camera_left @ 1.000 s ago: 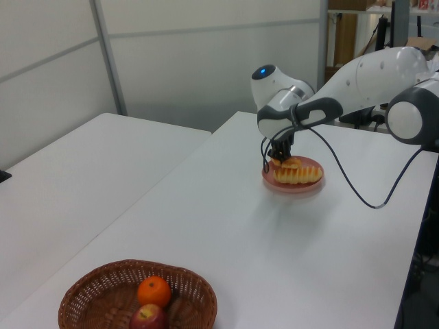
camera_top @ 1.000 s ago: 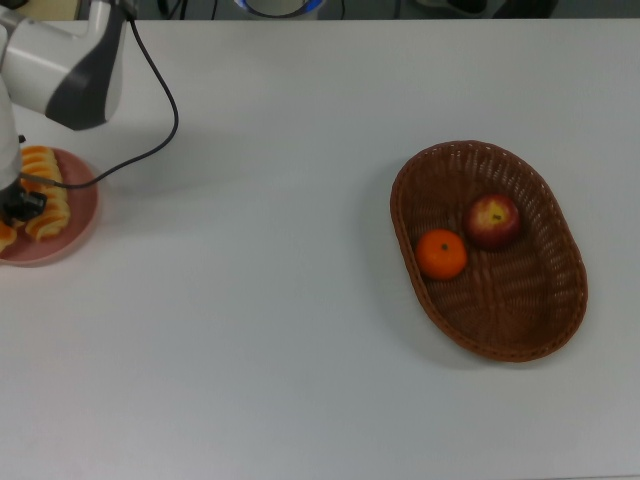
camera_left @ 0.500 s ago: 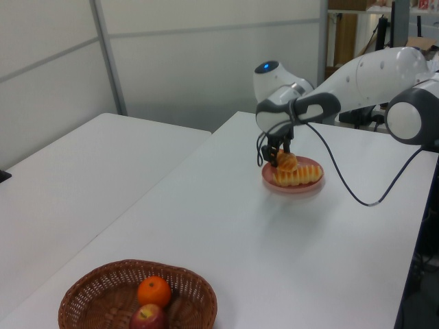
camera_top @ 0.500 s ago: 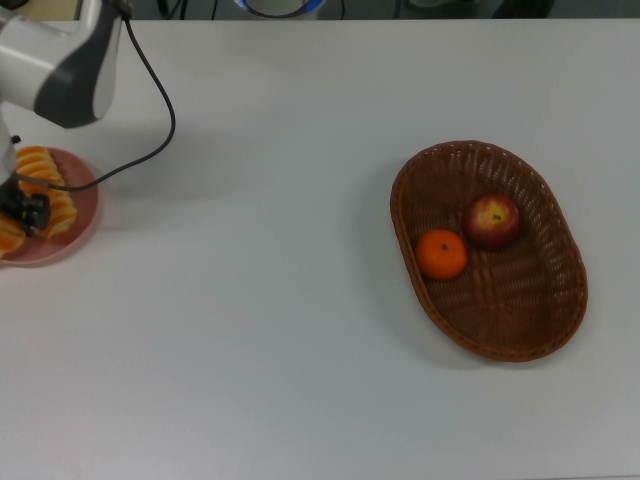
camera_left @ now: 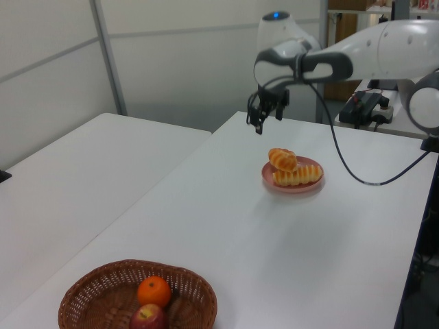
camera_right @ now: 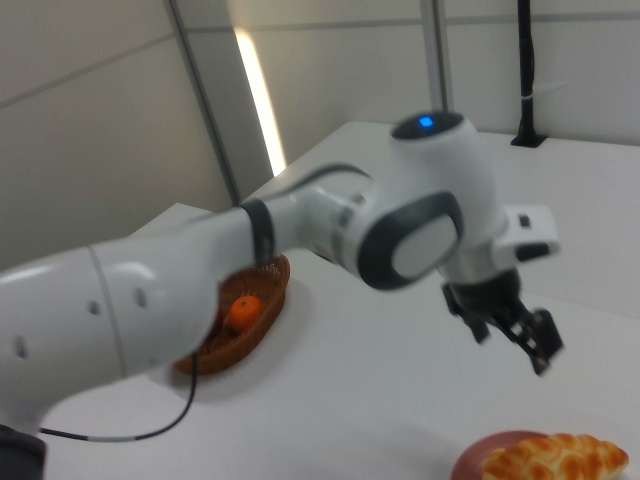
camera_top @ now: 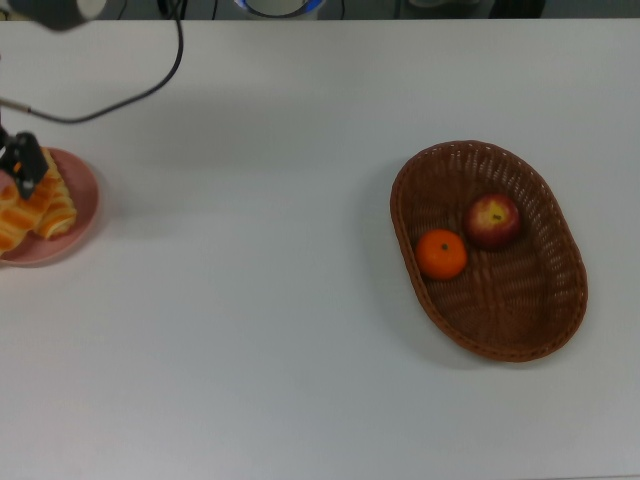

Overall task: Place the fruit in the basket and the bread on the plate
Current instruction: 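Open the gripper and lift it away from the plate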

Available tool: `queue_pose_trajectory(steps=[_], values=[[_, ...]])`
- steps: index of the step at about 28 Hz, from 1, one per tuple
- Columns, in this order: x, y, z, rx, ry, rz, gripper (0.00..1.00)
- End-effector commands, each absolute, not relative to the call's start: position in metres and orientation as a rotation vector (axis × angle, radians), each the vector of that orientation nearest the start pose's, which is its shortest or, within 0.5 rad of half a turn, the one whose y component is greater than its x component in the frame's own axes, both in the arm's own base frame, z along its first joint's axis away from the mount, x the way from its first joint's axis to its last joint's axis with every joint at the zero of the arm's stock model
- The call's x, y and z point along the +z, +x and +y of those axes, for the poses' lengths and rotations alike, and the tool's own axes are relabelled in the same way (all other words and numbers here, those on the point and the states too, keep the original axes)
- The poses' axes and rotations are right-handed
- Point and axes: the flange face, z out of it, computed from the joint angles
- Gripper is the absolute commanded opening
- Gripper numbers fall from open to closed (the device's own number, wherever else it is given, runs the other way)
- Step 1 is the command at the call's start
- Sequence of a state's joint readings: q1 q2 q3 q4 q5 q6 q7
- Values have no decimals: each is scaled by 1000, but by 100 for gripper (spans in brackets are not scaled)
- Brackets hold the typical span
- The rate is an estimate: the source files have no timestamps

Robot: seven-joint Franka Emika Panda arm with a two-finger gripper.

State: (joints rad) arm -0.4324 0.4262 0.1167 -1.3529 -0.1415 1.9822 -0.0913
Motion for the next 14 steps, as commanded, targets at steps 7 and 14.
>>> queue_pose_trajectory(steps=[7,14], values=[[569,635,-137,-142,-3158,153,100],[578,627,-108,-77,-3066,115,100]])
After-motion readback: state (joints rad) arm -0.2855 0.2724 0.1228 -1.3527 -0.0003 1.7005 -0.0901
